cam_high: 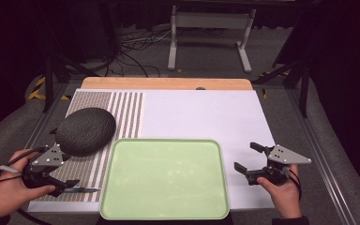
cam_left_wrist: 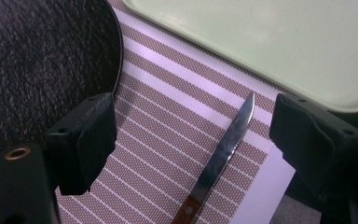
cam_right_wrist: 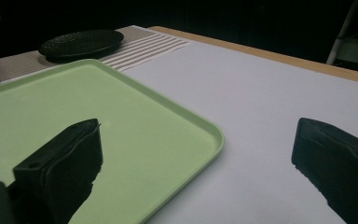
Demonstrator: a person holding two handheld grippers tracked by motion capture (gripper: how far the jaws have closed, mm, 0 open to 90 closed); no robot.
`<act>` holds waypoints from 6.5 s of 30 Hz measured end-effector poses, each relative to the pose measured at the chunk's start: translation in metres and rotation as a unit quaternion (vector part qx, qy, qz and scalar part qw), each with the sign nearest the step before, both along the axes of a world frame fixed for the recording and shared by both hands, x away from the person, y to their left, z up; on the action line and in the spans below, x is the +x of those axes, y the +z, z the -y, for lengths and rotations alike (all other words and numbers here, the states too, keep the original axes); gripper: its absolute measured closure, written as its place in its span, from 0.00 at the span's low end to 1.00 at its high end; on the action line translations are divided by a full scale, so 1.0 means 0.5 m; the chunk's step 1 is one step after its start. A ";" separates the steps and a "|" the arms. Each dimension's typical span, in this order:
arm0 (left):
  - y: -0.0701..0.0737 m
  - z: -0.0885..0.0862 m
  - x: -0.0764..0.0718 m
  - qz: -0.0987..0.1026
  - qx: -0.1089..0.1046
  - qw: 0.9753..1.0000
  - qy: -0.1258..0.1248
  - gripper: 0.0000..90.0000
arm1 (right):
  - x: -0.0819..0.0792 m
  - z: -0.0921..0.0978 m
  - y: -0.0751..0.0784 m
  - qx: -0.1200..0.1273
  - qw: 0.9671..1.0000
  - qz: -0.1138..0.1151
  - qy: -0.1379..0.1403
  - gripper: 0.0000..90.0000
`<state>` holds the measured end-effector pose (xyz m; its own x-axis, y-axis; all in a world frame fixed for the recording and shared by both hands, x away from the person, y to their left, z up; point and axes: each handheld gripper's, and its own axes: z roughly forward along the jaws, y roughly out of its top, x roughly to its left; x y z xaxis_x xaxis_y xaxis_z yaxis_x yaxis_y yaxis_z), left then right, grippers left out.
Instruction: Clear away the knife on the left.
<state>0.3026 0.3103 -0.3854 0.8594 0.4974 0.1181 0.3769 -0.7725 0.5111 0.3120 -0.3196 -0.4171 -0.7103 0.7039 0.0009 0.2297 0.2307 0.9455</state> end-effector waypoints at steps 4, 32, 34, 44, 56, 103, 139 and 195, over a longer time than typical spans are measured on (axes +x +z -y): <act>0.000 -0.001 0.003 -0.010 0.018 1.000 -0.007 0.18 | 0.001 -0.001 -0.001 -0.001 1.000 -0.001 0.002 0.03; -0.028 0.013 0.017 -0.069 0.135 0.987 -0.059 0.23 | 0.002 -0.001 -0.001 -0.003 1.000 -0.003 0.009 0.03; -0.032 0.014 0.018 -0.072 0.139 0.986 -0.062 0.24 | 0.001 -0.001 -0.001 -0.003 1.000 -0.004 0.009 0.03; -0.067 0.012 0.025 -0.113 0.187 0.972 -0.082 0.32 | 0.001 -0.003 -0.002 -0.005 1.000 -0.004 0.012 0.03; -0.088 -0.003 0.036 -0.138 0.223 0.960 -0.093 0.50 | 0.001 -0.005 -0.003 -0.008 1.000 -0.005 0.017 0.03; -0.037 0.002 0.036 -0.138 0.214 0.960 -0.116 0.86 | 0.001 -0.008 -0.004 -0.010 0.999 -0.009 0.032 0.02; 0.032 0.090 0.038 -0.234 0.051 0.968 0.079 0.87 | -0.001 -0.003 -0.003 -0.012 0.999 -0.009 0.034 0.02; -0.055 0.268 0.073 -0.287 -0.028 0.954 0.084 0.86 | -0.001 0.003 -0.007 -0.018 0.999 -0.017 0.035 0.02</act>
<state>0.3390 0.1763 -0.4129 0.6819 0.6261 -0.3782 0.7233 -0.6541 0.2213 0.3115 -0.3209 -0.4206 -0.7576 0.6527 0.0019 0.2444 0.2810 0.9281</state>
